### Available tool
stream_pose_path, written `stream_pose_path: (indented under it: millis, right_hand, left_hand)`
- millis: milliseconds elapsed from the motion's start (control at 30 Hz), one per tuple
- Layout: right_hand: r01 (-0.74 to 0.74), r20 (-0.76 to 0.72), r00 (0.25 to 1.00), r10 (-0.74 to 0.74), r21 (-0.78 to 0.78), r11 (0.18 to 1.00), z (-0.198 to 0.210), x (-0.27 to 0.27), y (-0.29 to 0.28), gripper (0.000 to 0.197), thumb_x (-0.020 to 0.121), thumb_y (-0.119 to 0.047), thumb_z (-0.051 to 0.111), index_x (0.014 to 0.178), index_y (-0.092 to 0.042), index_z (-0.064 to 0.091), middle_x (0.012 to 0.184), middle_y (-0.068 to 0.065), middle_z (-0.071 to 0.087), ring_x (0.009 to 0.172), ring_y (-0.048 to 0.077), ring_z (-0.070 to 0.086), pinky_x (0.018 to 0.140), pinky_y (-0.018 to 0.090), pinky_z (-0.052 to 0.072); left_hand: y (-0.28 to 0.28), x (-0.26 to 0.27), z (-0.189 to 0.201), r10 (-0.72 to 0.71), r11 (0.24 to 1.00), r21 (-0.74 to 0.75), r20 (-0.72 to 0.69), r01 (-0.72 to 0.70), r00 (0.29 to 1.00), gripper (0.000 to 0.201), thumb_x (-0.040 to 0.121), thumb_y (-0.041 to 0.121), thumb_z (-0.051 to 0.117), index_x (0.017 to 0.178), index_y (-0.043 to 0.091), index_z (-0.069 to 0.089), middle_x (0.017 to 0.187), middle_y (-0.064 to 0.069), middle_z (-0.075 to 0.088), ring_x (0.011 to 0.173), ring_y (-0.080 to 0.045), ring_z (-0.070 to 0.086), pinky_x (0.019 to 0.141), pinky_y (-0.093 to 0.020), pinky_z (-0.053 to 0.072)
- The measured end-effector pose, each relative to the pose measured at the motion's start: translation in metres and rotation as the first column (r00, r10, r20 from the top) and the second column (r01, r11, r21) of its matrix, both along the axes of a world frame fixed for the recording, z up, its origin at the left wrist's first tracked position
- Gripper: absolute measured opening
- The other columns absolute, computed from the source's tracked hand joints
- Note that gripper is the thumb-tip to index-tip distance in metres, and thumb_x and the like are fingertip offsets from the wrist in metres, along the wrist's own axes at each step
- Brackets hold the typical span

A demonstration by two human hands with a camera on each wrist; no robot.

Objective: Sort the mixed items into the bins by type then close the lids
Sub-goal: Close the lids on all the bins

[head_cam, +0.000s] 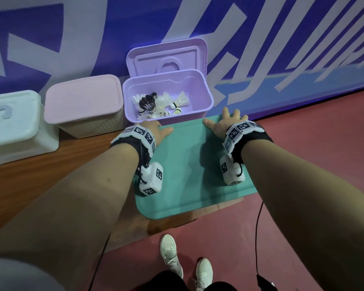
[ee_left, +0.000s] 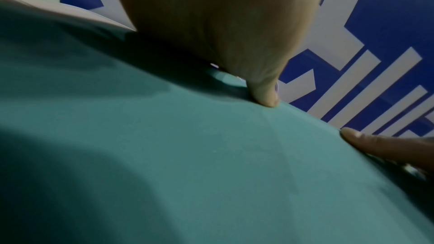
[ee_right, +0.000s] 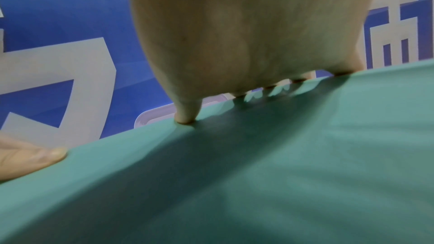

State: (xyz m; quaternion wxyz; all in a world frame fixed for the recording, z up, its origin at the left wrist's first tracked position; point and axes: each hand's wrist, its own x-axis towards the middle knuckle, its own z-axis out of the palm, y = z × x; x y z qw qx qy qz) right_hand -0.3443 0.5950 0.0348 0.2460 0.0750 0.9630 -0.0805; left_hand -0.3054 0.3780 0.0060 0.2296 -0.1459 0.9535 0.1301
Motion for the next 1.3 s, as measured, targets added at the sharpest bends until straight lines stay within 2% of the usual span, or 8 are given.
stream_pose_path:
  millis: [133, 267, 367, 467, 667, 833, 1100, 1300]
  right_hand:
    - [-0.023, 0.008, 1.000, 0.024, -0.034, 0.999, 0.006, 0.007, 0.003, 0.089, 0.086, -0.072, 0.037, 0.153, -0.027, 0.001, 0.161, 0.008, -0.008, 0.145, 0.042, -0.004, 0.115, 0.058, 0.009]
    - [-0.032, -0.047, 0.999, 0.027, -0.113, 0.993, 0.019, 0.021, 0.009, 0.083, 0.088, -0.067, 0.039, 0.153, -0.023, 0.011, 0.160, 0.011, 0.005, 0.145, 0.040, 0.006, 0.116, 0.052, 0.014]
    - [-0.040, -0.104, 0.994, 0.022, -0.182, 0.982, 0.035, 0.026, 0.013, 0.076, 0.089, -0.064, 0.042, 0.149, -0.021, 0.026, 0.154, 0.014, 0.024, 0.140, 0.038, 0.025, 0.113, 0.049, 0.025]
    - [-0.102, -0.113, 0.991, 0.075, -0.258, 0.961, 0.053, 0.027, 0.012, 0.073, 0.090, -0.062, 0.041, 0.147, -0.019, 0.030, 0.150, 0.013, 0.033, 0.135, 0.035, 0.037, 0.108, 0.045, 0.036]
    - [-0.168, -0.189, 0.976, 0.110, -0.329, 0.929, 0.088, 0.029, 0.002, 0.071, 0.094, -0.058, 0.040, 0.148, -0.013, 0.028, 0.148, 0.014, 0.040, 0.134, 0.032, 0.041, 0.109, 0.043, 0.036]
    - [-0.154, -0.260, 0.964, 0.049, -0.399, 0.904, 0.111, 0.015, -0.015, 0.068, 0.095, -0.054, 0.042, 0.146, -0.011, 0.031, 0.146, 0.014, 0.043, 0.132, 0.031, 0.043, 0.108, 0.040, 0.037]
    - [-0.105, -0.291, 0.956, -0.034, -0.450, 0.887, 0.109, -0.013, -0.042, 0.065, 0.094, -0.054, 0.044, 0.141, -0.010, 0.041, 0.141, 0.012, 0.050, 0.126, 0.030, 0.050, 0.105, 0.038, 0.040]
    - [-0.130, -0.306, 0.952, -0.002, -0.412, 0.902, 0.101, -0.047, -0.061, 0.061, 0.095, -0.050, 0.045, 0.141, -0.009, 0.042, 0.140, 0.012, 0.051, 0.124, 0.030, 0.051, 0.102, 0.038, 0.042]
  left_hand:
    - [0.006, 0.008, 0.002, 0.041, 0.995, -0.091, 0.008, -0.040, 0.999, 0.079, 0.089, 0.071, 0.031, 0.147, 0.017, 0.034, 0.152, -0.016, 0.032, 0.137, -0.038, 0.032, 0.112, -0.048, 0.029]
    - [0.010, 0.026, 0.011, 0.077, 0.993, -0.086, -0.034, -0.080, 0.996, 0.077, 0.090, 0.067, 0.039, 0.149, 0.019, 0.027, 0.152, -0.015, 0.028, 0.136, -0.039, 0.031, 0.111, -0.048, 0.031]
    - [0.011, 0.034, 0.029, 0.068, 0.996, -0.045, -0.124, -0.074, 0.990, 0.073, 0.090, 0.063, 0.044, 0.148, 0.019, 0.032, 0.149, -0.017, 0.034, 0.132, -0.040, 0.040, 0.108, -0.046, 0.037]
    - [0.008, 0.036, 0.055, 0.065, 0.998, -0.001, -0.224, -0.067, 0.973, 0.065, 0.090, 0.059, 0.046, 0.141, 0.018, 0.042, 0.139, -0.017, 0.046, 0.120, -0.039, 0.052, 0.100, -0.044, 0.044]
    - [0.003, 0.034, 0.098, 0.106, 0.993, 0.094, -0.385, -0.076, 0.917, 0.057, 0.093, 0.046, 0.052, 0.136, 0.010, 0.046, 0.137, -0.016, 0.051, 0.119, -0.035, 0.053, 0.098, -0.039, 0.043]
    - [-0.010, 0.017, 0.119, 0.128, 0.985, 0.166, -0.471, -0.054, 0.873, 0.055, 0.093, 0.047, 0.051, 0.136, 0.012, 0.047, 0.136, -0.016, 0.052, 0.119, -0.034, 0.054, 0.099, -0.039, 0.045]
    - [-0.040, -0.004, 0.111, 0.209, 0.953, 0.296, -0.502, -0.061, 0.839, 0.053, 0.093, 0.046, 0.052, 0.134, 0.013, 0.049, 0.135, -0.012, 0.054, 0.121, -0.031, 0.053, 0.101, -0.037, 0.042]
    - [-0.058, -0.027, 0.098, 0.260, 0.940, 0.325, -0.478, -0.107, 0.839, 0.053, 0.093, 0.046, 0.052, 0.135, 0.013, 0.049, 0.139, -0.015, 0.047, 0.122, -0.032, 0.051, 0.101, -0.038, 0.041]
